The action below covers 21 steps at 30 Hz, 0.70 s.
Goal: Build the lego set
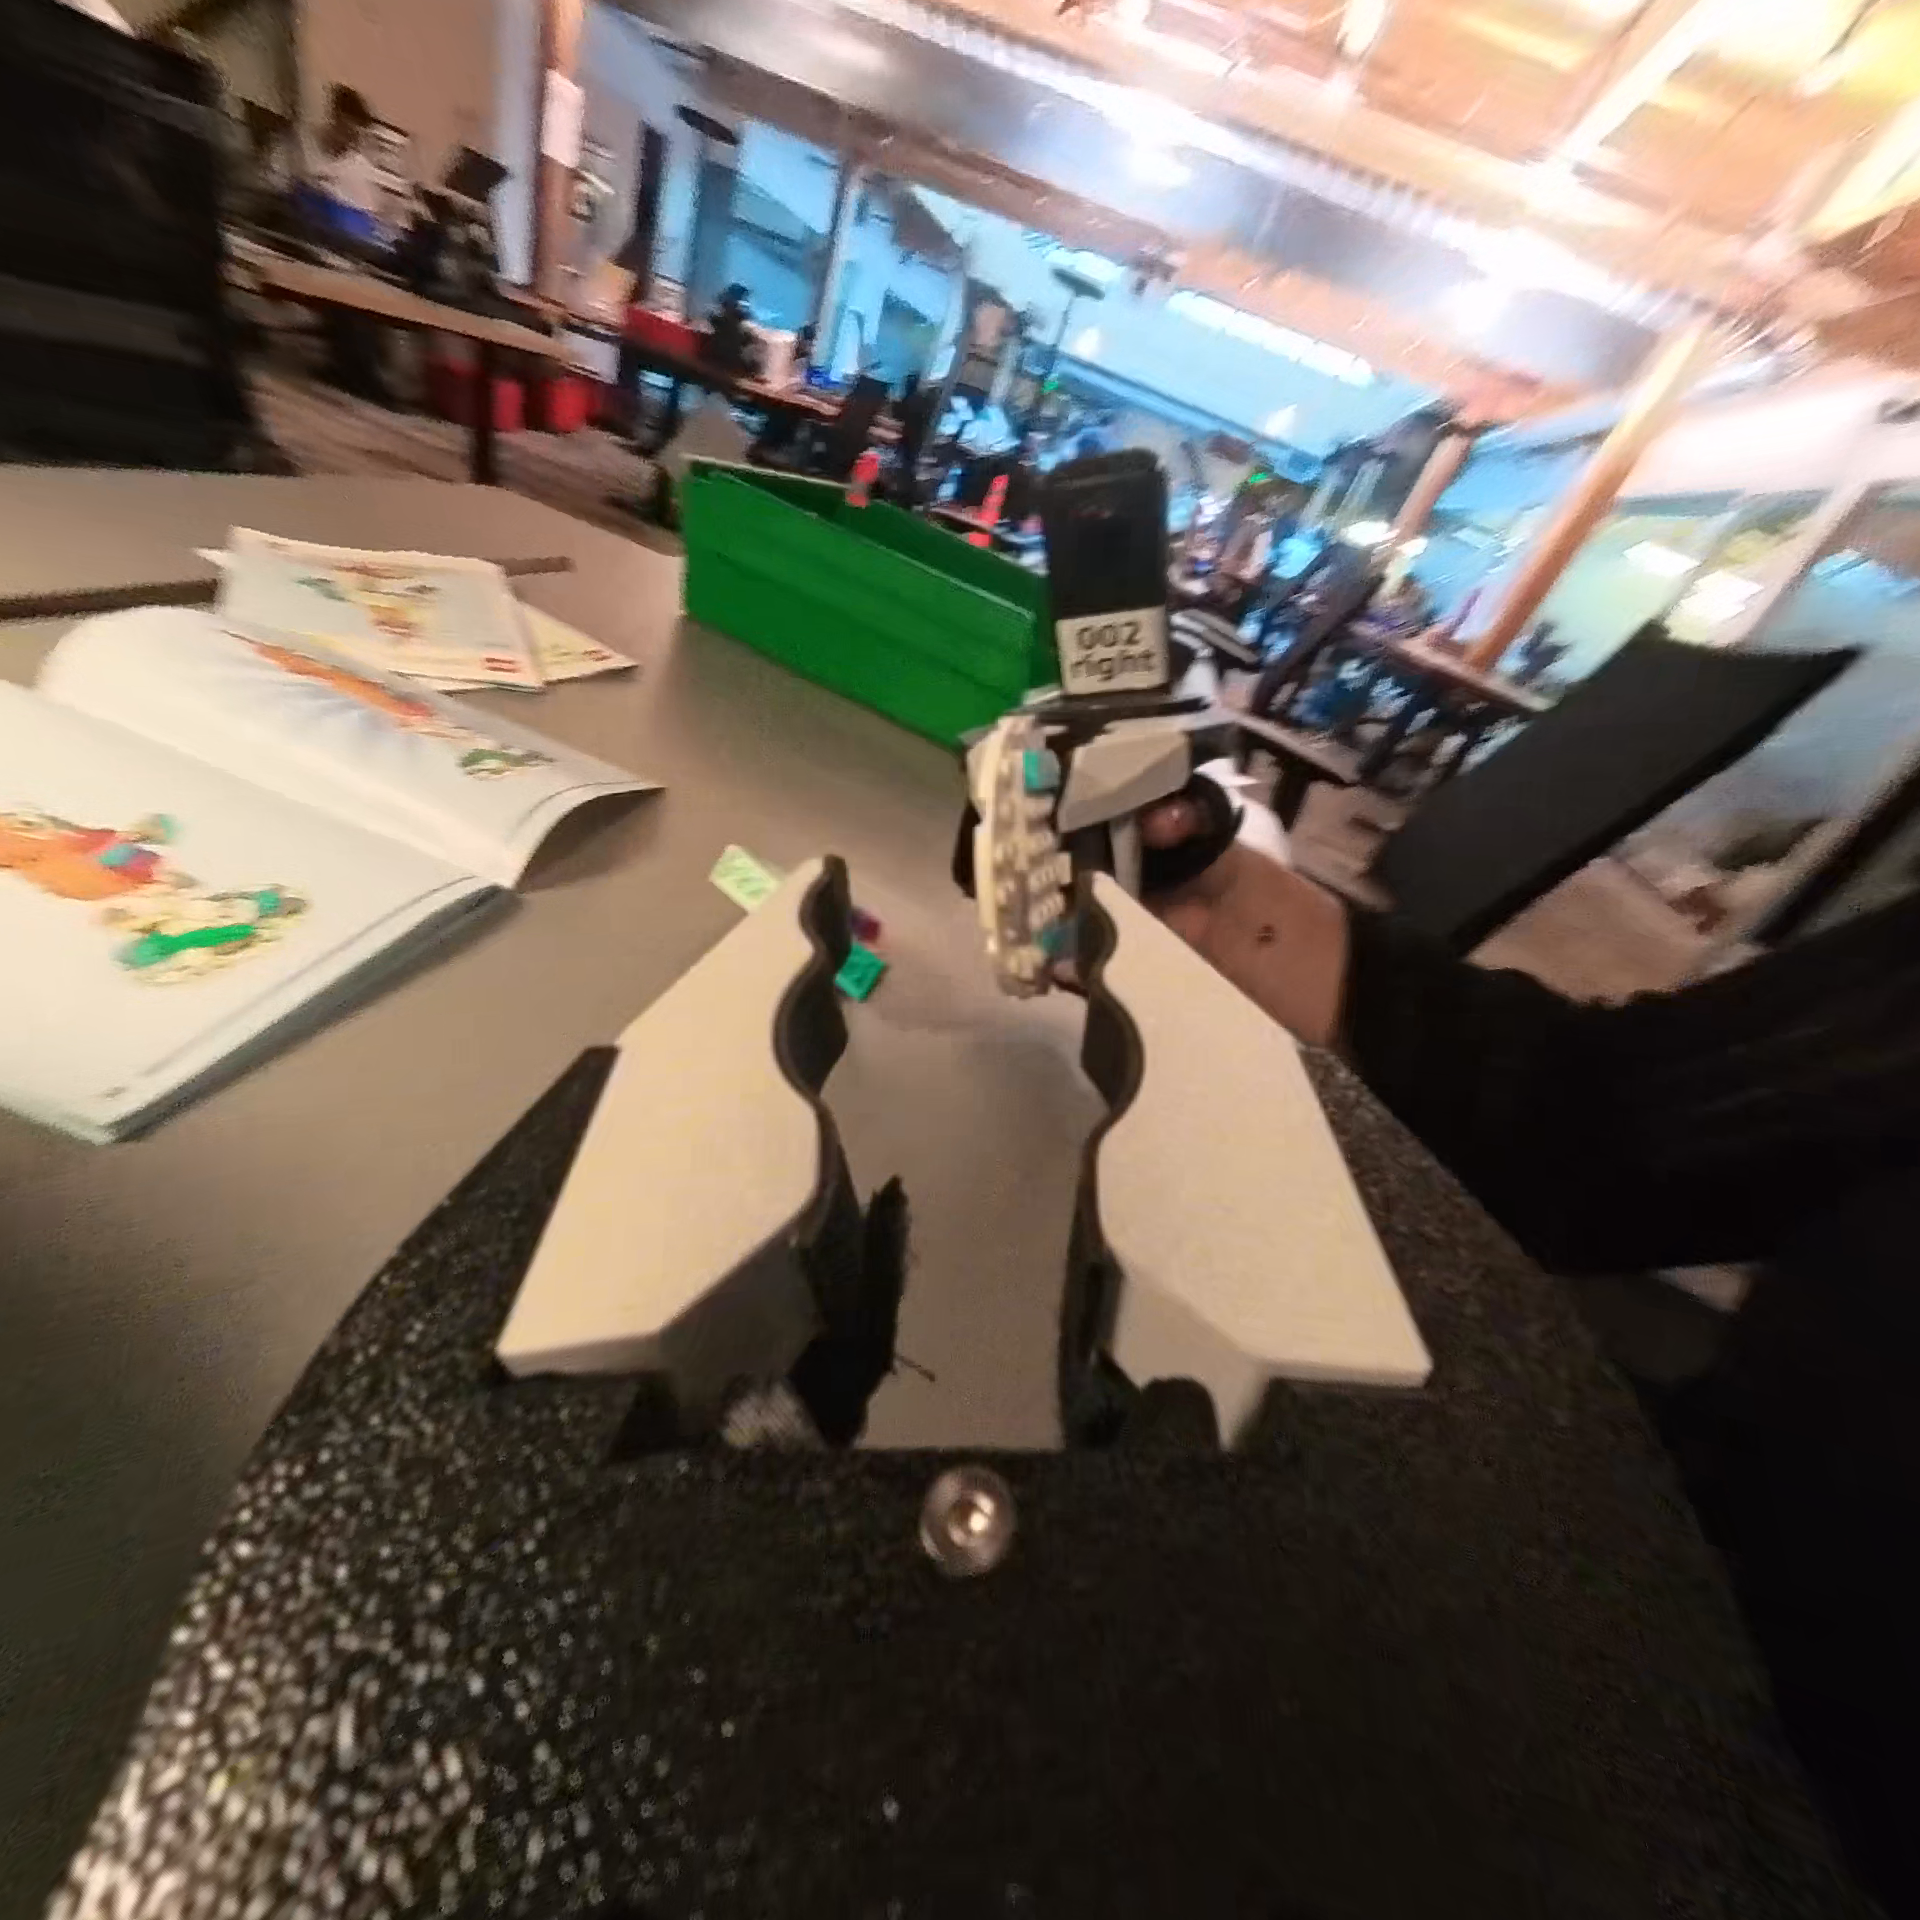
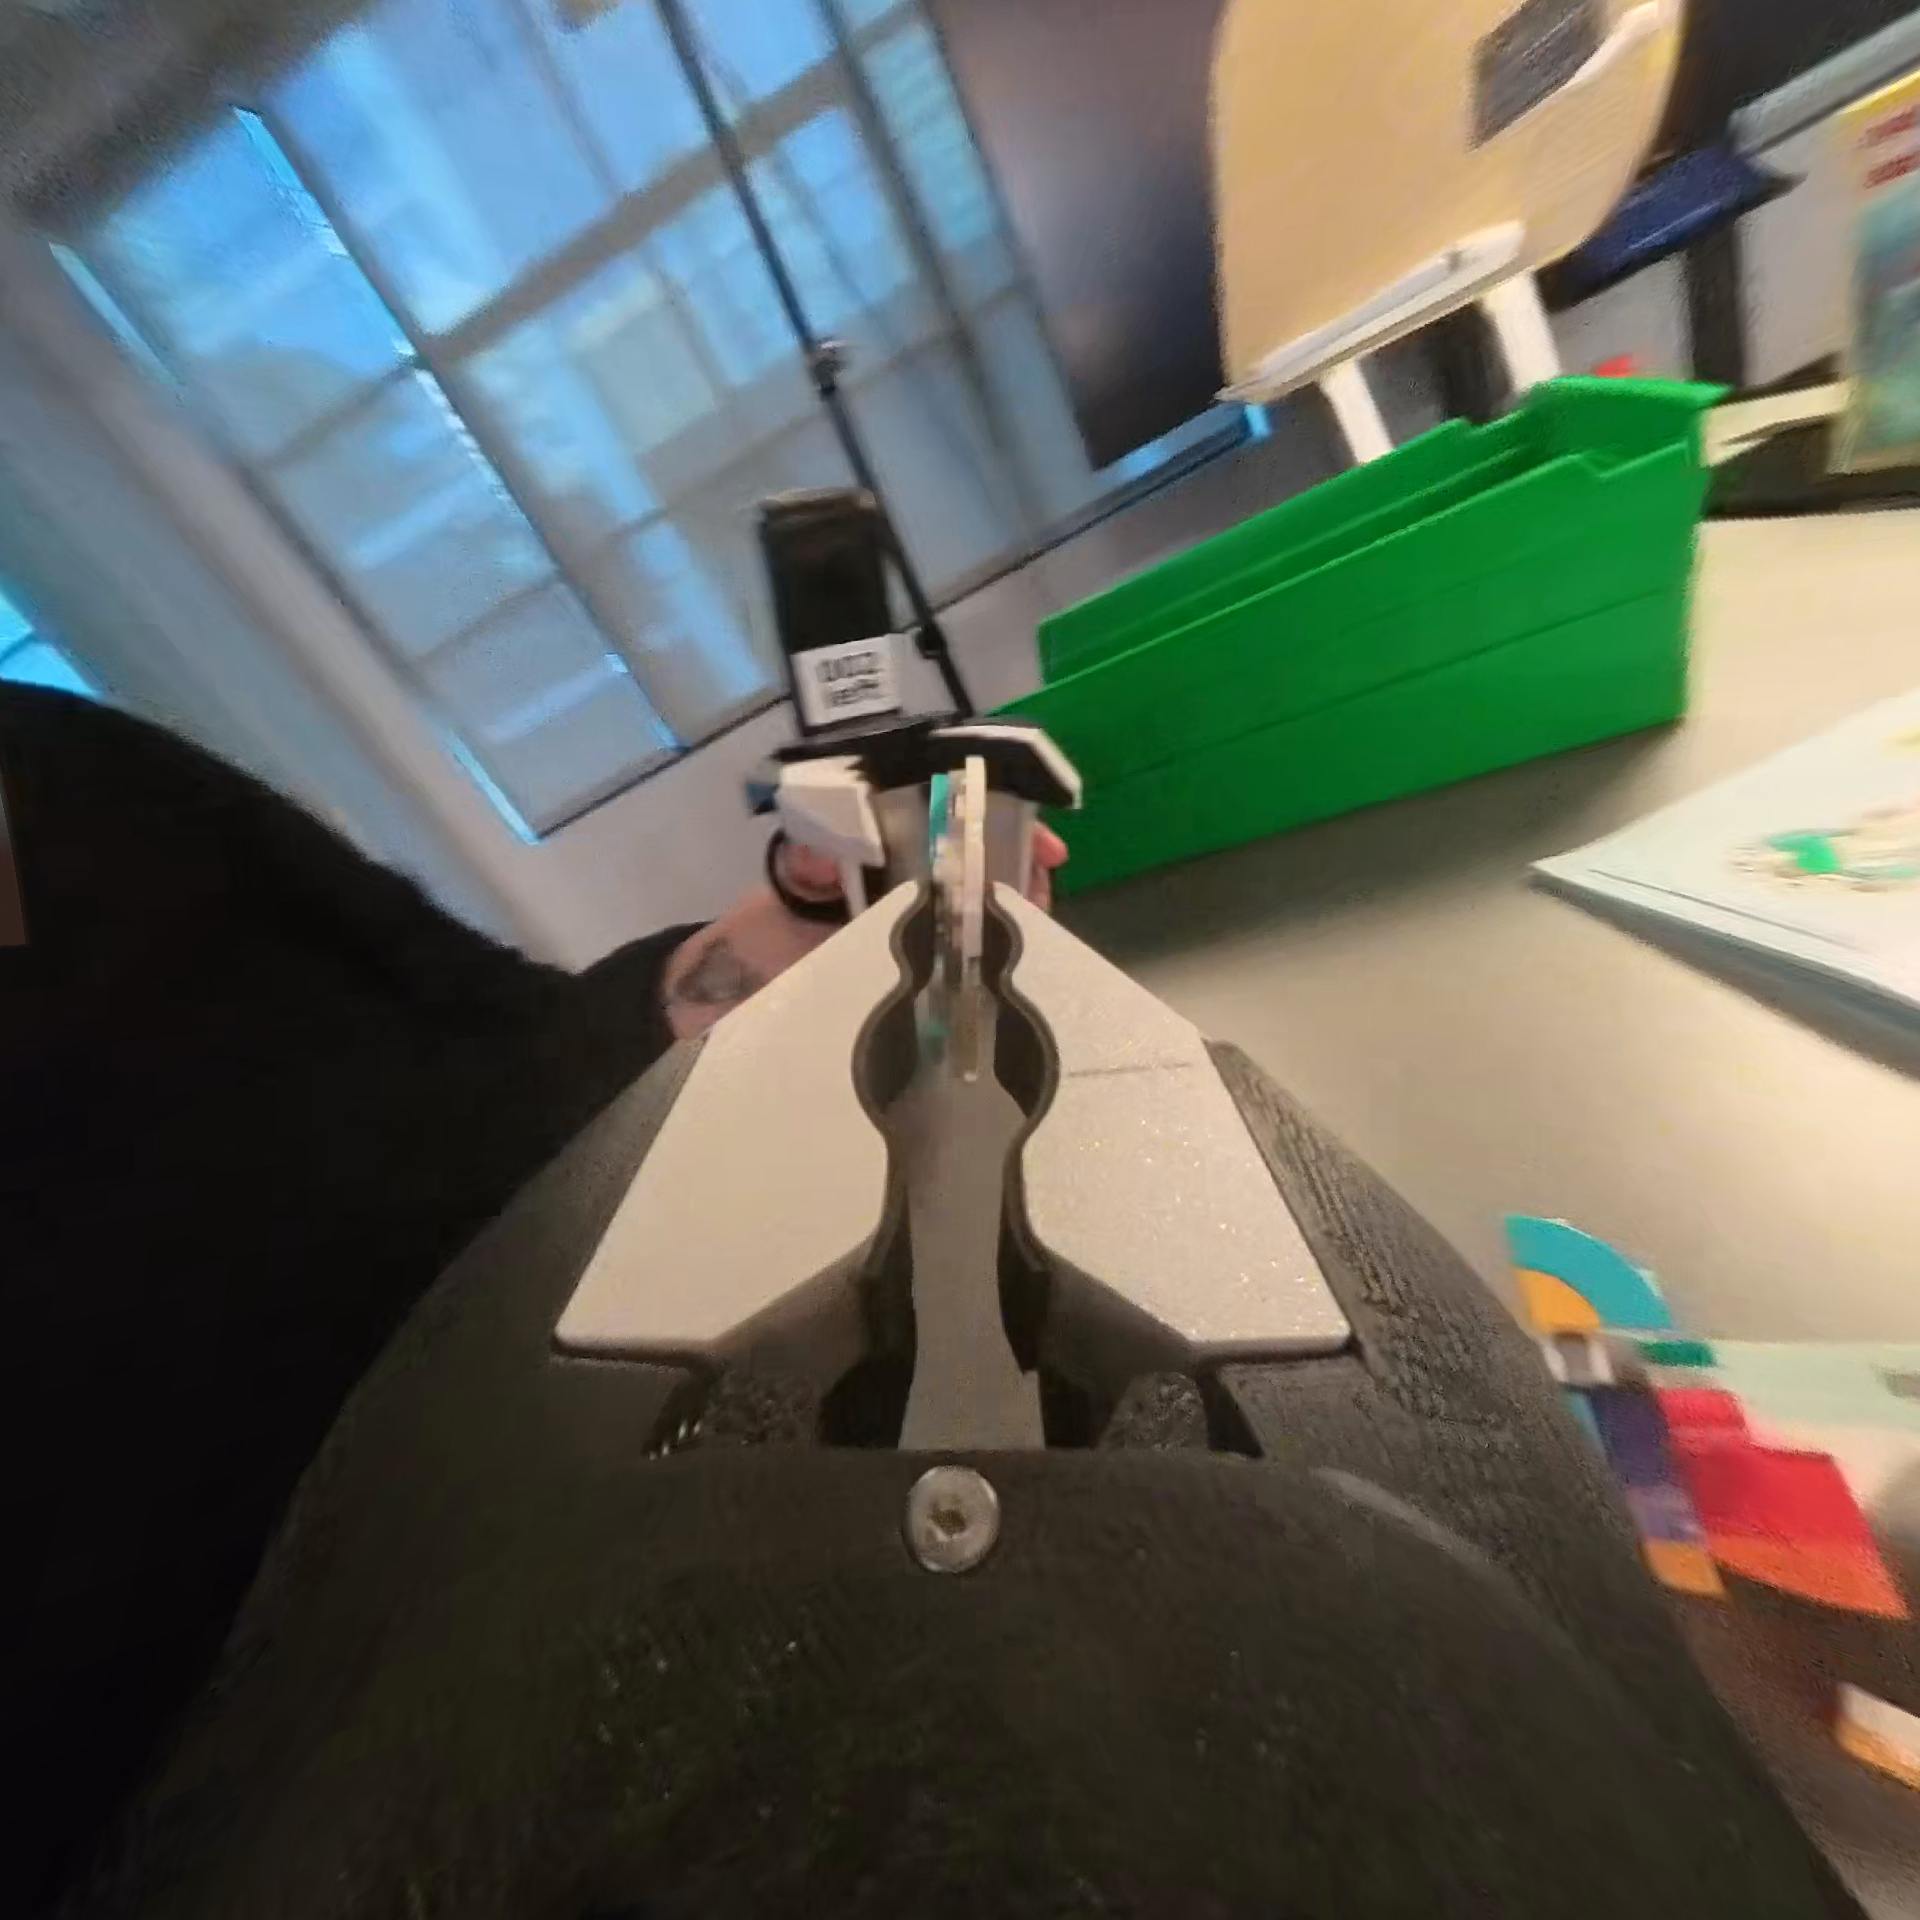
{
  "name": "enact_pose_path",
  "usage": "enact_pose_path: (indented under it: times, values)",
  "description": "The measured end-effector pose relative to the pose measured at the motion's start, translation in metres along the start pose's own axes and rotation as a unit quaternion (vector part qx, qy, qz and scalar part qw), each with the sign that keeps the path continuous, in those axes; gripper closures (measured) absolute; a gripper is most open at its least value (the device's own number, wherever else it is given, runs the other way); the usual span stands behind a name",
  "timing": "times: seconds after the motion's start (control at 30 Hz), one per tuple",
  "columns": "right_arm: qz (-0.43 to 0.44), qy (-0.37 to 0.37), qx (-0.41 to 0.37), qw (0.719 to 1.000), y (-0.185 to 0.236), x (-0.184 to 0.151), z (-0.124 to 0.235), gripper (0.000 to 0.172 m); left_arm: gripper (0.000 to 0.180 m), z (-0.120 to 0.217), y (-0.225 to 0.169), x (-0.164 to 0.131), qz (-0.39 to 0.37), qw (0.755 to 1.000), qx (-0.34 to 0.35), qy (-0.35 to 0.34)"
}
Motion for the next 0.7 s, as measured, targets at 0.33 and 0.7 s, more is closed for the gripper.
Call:
enact_pose_path:
  times: [0.33,0.7]
  values:
    - [0.057,0.171,-0.001,0.984,0.004,-0.014,-0.016,0.166,0.143,-0.015,-0.009,-0.016,-0.014,0.990,-0.086,0.114]
    - [0.250,0.139,-0.288,0.914,-0.015,-0.016,-0.036,0.129,0.174,-0.008,0.032,0.002,0.056,0.993,0.100,0.010]
Point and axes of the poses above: each gripper's, where its closed fingertips meet, z back along the fingers, x out of its top, y = z × x across the jaws, the point moved 8 cm from there along z, back along the fingers, and after that the axes turned 9 degrees about x, right-handed, at the moved point
